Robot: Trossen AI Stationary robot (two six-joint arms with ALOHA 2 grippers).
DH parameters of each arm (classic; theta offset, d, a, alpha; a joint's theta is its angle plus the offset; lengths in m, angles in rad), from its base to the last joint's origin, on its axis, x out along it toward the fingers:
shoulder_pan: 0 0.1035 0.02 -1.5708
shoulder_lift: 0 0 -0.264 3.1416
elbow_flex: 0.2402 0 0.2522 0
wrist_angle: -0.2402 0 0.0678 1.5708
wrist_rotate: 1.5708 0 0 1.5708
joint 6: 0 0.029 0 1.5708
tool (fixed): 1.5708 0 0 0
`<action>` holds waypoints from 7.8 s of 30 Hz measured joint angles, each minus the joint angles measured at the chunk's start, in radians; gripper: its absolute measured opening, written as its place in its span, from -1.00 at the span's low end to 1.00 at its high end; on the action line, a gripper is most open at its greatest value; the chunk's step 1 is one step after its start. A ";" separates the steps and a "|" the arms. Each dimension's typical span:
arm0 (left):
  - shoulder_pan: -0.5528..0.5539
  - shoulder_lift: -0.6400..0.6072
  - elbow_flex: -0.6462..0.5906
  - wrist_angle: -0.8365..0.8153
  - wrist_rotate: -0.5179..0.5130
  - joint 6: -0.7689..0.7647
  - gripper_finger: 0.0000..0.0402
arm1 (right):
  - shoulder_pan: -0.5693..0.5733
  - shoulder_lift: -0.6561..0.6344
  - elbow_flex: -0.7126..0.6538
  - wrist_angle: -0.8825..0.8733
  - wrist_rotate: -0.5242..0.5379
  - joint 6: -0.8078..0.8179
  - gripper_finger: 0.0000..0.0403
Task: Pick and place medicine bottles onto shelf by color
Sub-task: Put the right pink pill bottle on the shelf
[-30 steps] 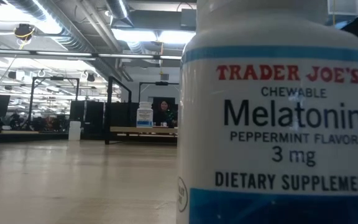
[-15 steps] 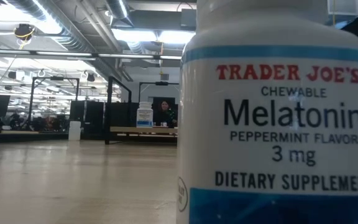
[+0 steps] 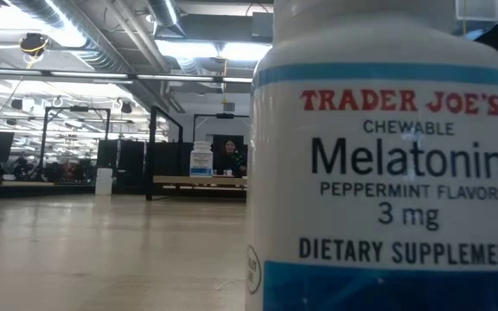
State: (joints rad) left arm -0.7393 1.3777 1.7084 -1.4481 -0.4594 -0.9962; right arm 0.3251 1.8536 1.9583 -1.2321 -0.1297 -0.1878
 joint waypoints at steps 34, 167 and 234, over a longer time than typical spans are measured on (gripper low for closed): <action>-0.031 0.003 0.000 0.068 -0.031 -0.094 0.37 | 0.111 0.296 0.000 0.187 -0.055 -0.266 0.23; 0.257 0.002 0.000 -0.063 -0.332 -0.094 0.37 | -0.851 0.429 0.392 0.019 0.016 -0.078 -0.38; 0.279 0.003 0.000 -0.062 -0.328 -0.119 0.37 | -0.886 0.532 0.391 0.028 0.094 -0.027 -0.38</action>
State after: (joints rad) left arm -0.4603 1.3808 1.7081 -1.5105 -0.7872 -1.1152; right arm -0.5610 2.3859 2.3497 -1.2039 -0.0353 -0.2150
